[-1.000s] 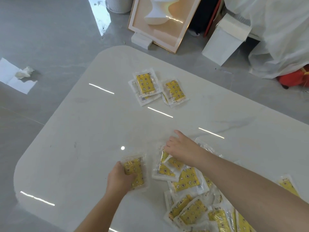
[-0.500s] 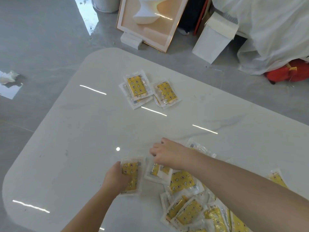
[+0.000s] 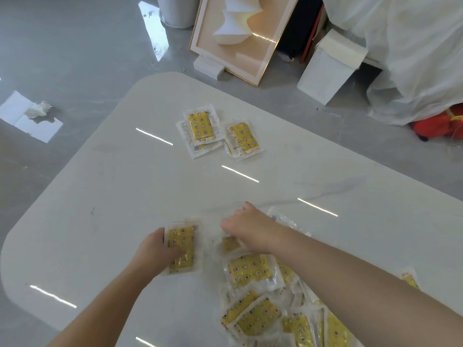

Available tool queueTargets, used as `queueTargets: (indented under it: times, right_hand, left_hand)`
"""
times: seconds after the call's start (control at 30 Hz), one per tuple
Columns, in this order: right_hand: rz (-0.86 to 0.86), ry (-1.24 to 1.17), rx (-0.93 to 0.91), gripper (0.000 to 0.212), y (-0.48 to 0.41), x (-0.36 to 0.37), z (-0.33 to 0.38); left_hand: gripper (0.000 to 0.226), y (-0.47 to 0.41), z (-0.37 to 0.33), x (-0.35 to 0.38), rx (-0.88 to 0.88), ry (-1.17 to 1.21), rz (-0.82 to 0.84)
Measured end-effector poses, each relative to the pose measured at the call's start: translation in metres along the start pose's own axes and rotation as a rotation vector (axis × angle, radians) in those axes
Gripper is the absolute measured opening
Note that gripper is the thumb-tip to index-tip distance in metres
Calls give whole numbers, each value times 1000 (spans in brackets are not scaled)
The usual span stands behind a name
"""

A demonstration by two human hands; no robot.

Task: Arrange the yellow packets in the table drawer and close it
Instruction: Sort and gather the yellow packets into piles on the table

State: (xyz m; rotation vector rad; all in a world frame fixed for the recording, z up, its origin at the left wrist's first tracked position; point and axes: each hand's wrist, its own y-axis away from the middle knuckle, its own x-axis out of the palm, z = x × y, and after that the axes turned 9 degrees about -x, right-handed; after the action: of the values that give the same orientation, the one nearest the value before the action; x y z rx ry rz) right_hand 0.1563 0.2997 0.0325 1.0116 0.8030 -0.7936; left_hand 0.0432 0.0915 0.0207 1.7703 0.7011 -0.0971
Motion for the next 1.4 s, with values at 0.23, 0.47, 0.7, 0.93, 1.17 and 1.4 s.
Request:
queueTargets:
  times: [0.23, 0.47, 0.7, 0.93, 1.17, 1.4]
  right_hand:
    - [-552, -923, 730, 27, 63, -16, -50]
    - [-833, -1378, 1099, 27, 56, -10, -107]
    - [-1098, -1578, 1202, 24, 22, -26, -145]
    - [-552, -1154, 1214, 23, 60, 21, -91]
    - [-394, -888, 919, 17, 87, 46, -47]
    - [-284, -639, 840, 30, 102, 67, -28]
  left_hand:
    - [29, 25, -44, 21, 102, 311, 7]
    - [39, -12, -132, 27, 139, 396, 19]
    - [63, -53, -203, 30, 188, 421, 8]
    - [52, -39, -130, 52, 47, -43, 1]
    - [33, -5, -76, 90, 153, -241, 14]
    - [44, 21, -53, 119, 382, -552, 88]
